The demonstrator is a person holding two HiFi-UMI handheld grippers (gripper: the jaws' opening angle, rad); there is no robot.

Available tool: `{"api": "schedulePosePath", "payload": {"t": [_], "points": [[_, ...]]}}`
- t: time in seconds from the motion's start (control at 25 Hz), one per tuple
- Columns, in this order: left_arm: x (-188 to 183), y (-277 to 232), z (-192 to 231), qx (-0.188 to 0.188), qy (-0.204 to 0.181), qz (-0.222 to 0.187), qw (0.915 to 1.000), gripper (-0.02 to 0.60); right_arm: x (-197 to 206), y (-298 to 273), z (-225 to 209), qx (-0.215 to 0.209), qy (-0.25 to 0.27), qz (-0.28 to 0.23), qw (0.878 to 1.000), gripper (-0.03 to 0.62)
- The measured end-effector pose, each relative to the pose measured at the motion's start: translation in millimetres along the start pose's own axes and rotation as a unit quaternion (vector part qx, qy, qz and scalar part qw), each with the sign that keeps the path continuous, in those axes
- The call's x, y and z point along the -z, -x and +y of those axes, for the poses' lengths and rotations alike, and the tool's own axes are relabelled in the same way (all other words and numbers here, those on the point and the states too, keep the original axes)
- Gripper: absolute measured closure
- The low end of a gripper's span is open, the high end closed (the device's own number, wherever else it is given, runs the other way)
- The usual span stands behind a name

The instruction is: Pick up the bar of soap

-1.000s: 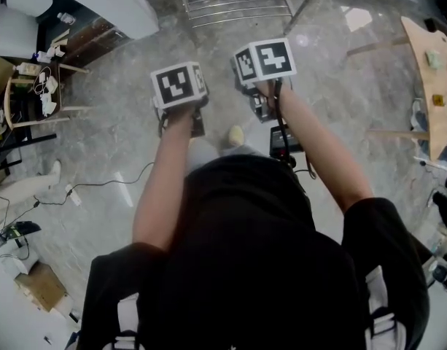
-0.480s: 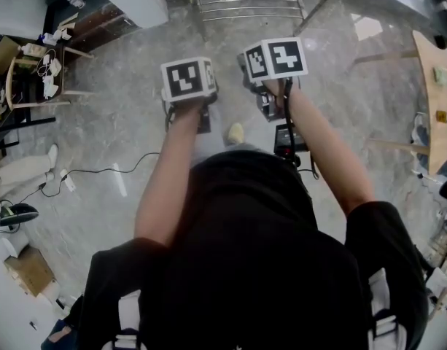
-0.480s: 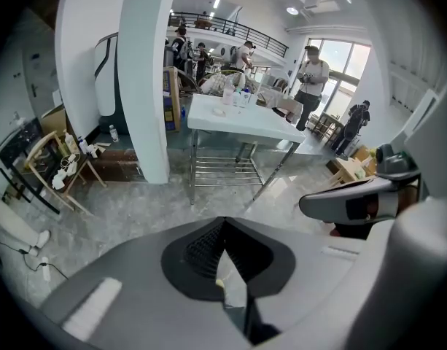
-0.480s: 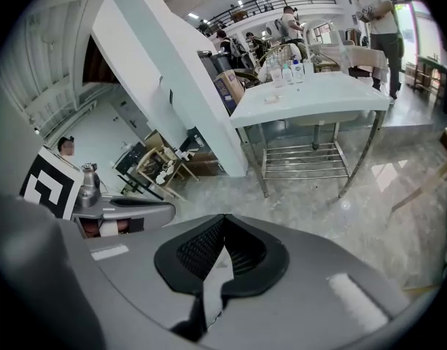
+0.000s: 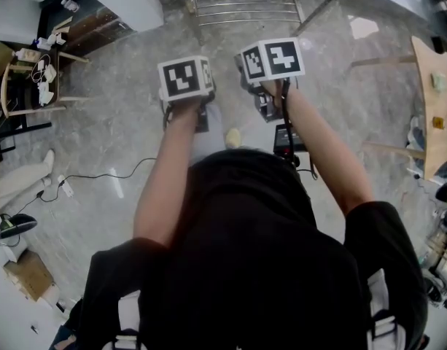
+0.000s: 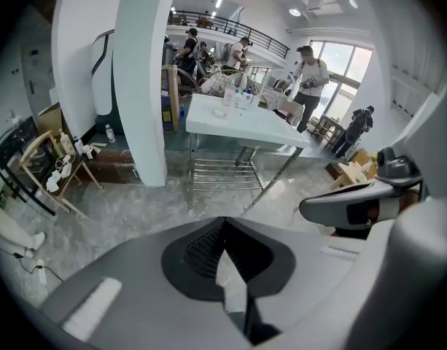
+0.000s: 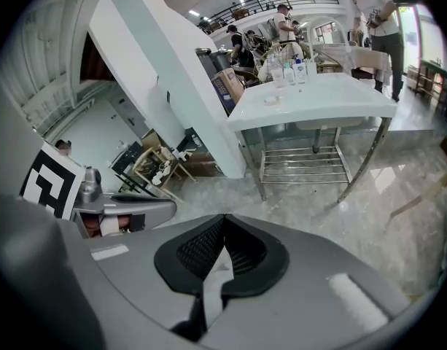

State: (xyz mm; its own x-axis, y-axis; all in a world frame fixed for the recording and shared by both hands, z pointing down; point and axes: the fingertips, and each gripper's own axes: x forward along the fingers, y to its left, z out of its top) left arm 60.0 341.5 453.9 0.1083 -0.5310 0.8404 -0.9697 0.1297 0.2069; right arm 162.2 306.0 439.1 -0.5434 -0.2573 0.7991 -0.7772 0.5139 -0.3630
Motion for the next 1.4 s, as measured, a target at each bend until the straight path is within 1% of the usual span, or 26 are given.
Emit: {"api": "schedulePosePath", "payload": {"t": [0.28,0.48,0.76,0.88,0.96,1.2,1.4], "points": [[-35,-28,8,0.002,-0.008,0.006,1.0000,0.583,-34,-23,-14,0.000,-0.009,0.005,1.000,0.579],[-68,-51,19,0.008,-0.006,0.016,0.9998,0.583,-69,-44,-22,0.003,-0.019,0.011,1.000,0.579],[-122,-72,34,0.008,-0.011,0.014,0.9998,0.583,-114,-69,-29,0.009,-0.022,0.019,1.000,0.579],[-142,-79,35,0.015,-0.014,0.016,0.9997,0.583,-130,-76,-33,0.009,-0.025,0.022,0.999,0.579],[-150,-83,36,0.020,-0.014,0.021,0.9995,0.583,-139,-82,-33,0.010,-0.028,0.024,0.999,0.579],[-175,-99,52,0.015,-0.017,0.022,0.9995,0.583,-159,-99,-35,0.012,-0.034,0.032,0.999,0.579],[-194,-108,70,0.020,-0.014,0.025,0.9994,0.583,-181,-114,-30,0.017,-0.033,0.036,0.999,0.579]]}}
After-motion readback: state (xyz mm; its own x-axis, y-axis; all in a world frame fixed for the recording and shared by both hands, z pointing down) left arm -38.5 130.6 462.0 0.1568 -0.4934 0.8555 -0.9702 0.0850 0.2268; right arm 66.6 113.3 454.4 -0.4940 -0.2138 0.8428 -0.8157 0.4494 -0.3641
